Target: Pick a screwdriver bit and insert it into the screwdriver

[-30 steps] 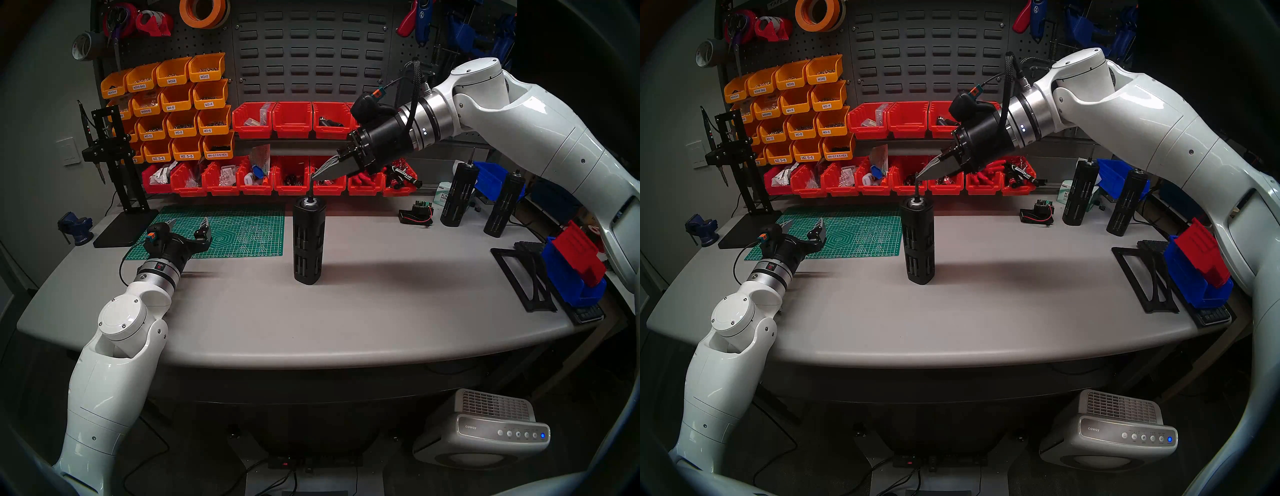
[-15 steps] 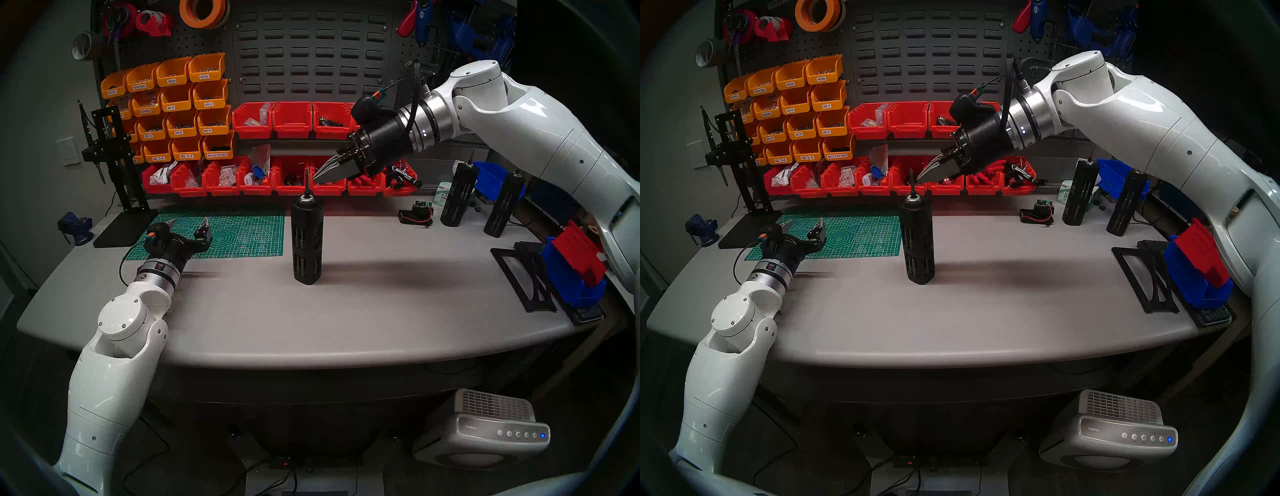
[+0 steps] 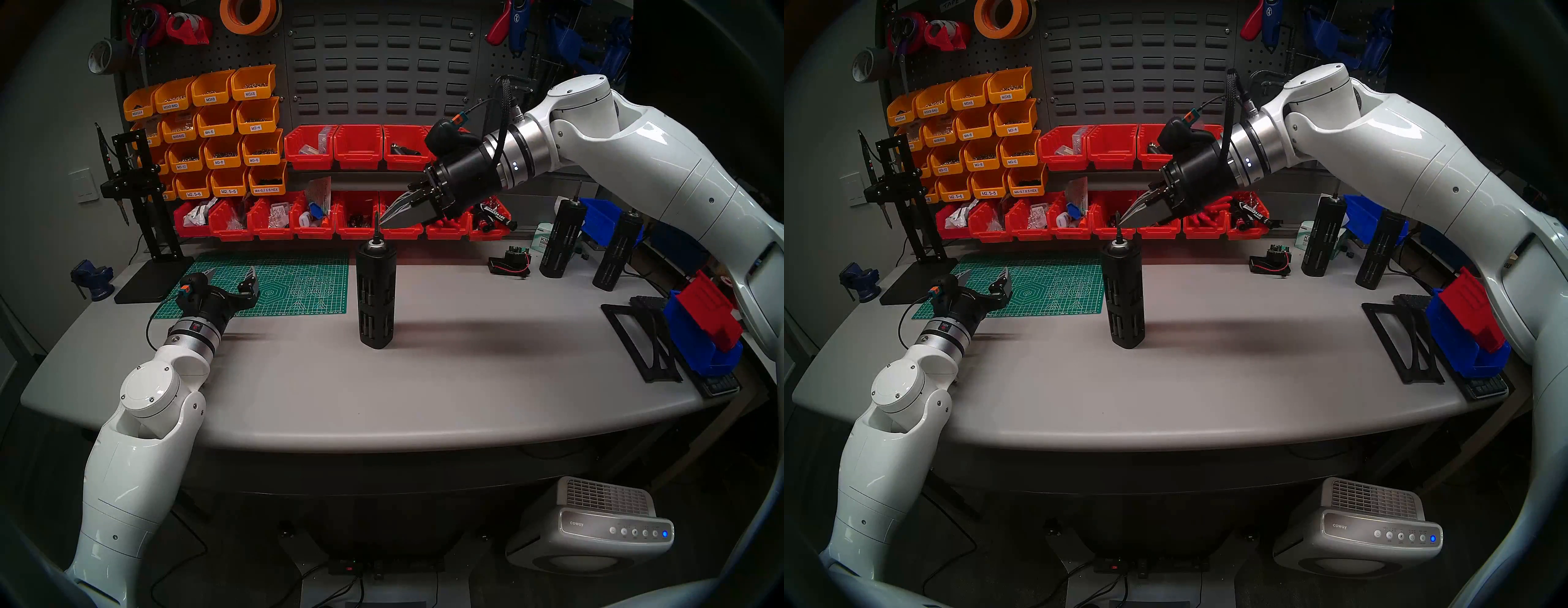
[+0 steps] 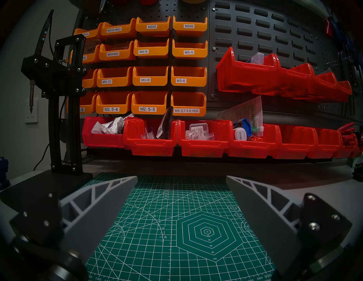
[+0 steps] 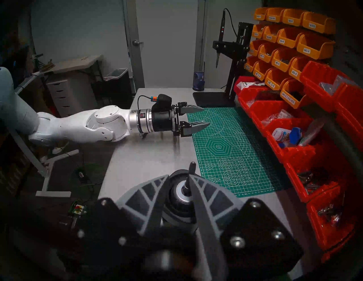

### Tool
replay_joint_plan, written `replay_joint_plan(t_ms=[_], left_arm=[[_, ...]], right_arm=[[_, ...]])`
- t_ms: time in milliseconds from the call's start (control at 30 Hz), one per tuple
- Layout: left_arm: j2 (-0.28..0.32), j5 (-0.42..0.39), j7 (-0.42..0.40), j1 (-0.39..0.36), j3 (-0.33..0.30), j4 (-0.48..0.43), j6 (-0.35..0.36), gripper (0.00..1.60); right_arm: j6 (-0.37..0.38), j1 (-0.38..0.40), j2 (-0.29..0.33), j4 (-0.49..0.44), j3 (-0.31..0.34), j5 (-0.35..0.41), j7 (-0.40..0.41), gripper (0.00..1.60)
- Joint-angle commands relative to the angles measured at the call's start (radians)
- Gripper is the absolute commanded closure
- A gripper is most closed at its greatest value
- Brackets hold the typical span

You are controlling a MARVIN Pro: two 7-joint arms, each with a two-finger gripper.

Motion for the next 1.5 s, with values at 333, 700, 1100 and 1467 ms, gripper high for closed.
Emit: replay_joint_plan(t_ms=[333, 700, 1100, 1467], left_arm=[[0.001, -0.001, -0.001, -0.024, -0.010, -0.028, -0.016, 0.00], [0.002, -0.001, -0.001, -0.024, -0.010, -0.028, -0.015, 0.00], [0.002, -0.001, -0.001, -0.024, -0.010, -0.027, -0.014, 0.00], [0.002, -0.001, -0.001, -0.024, -0.010, -0.027, -0.013, 0.00]], right_arm=[[0.025, 0.080, 0.107, -0.101, 0.068, 0.013, 0.020, 0.70], [0.049, 0.054, 0.242, -0.228, 0.119, 0.024, -0.038, 0.44], [0.059, -0.005, 0.355, -0.357, 0.180, 0.055, -0.109, 0.48], [0.031, -0.091, 0.488, -0.490, 0.232, 0.098, -0.243, 0.38]])
